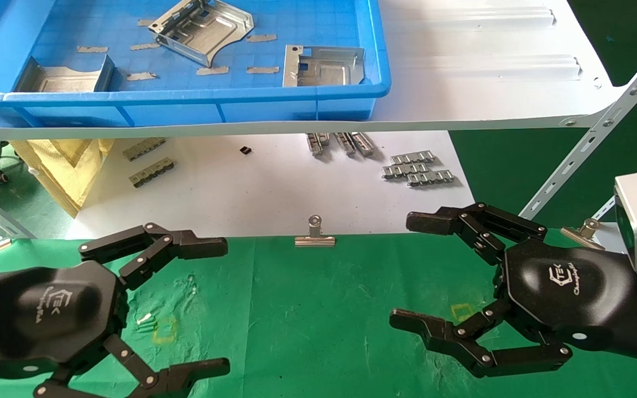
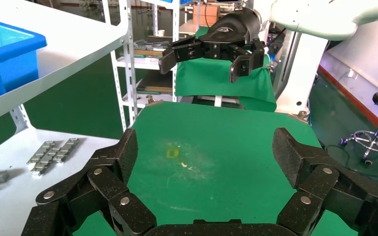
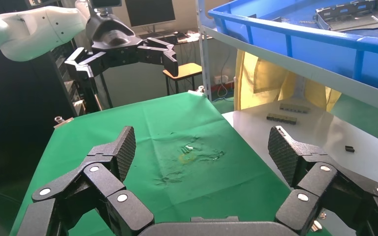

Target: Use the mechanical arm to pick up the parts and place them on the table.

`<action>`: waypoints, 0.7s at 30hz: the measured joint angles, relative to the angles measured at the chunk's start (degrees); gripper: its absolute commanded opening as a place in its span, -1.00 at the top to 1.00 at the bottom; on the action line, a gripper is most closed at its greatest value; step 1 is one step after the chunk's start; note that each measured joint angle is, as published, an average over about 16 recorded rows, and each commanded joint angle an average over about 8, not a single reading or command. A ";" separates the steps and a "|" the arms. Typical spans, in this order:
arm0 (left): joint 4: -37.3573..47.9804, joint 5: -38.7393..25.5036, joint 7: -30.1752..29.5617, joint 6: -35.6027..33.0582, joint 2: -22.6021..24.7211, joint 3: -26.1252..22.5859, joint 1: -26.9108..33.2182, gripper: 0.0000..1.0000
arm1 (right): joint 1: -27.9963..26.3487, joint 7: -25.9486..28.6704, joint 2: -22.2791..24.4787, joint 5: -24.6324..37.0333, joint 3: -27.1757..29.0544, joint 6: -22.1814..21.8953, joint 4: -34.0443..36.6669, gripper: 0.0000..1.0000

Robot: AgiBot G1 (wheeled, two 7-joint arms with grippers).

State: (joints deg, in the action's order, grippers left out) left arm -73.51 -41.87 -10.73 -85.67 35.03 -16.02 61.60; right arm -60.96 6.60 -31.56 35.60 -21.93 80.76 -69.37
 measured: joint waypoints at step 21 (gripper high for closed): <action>0.00 0.00 0.00 0.00 0.00 0.00 0.00 -1.00 | 0.00 0.00 0.00 0.00 0.00 0.00 0.00 1.00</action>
State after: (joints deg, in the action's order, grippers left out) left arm -73.51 -41.87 -10.74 -85.67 35.03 -16.02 61.60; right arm -60.96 6.60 -31.57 35.60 -21.93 80.76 -69.37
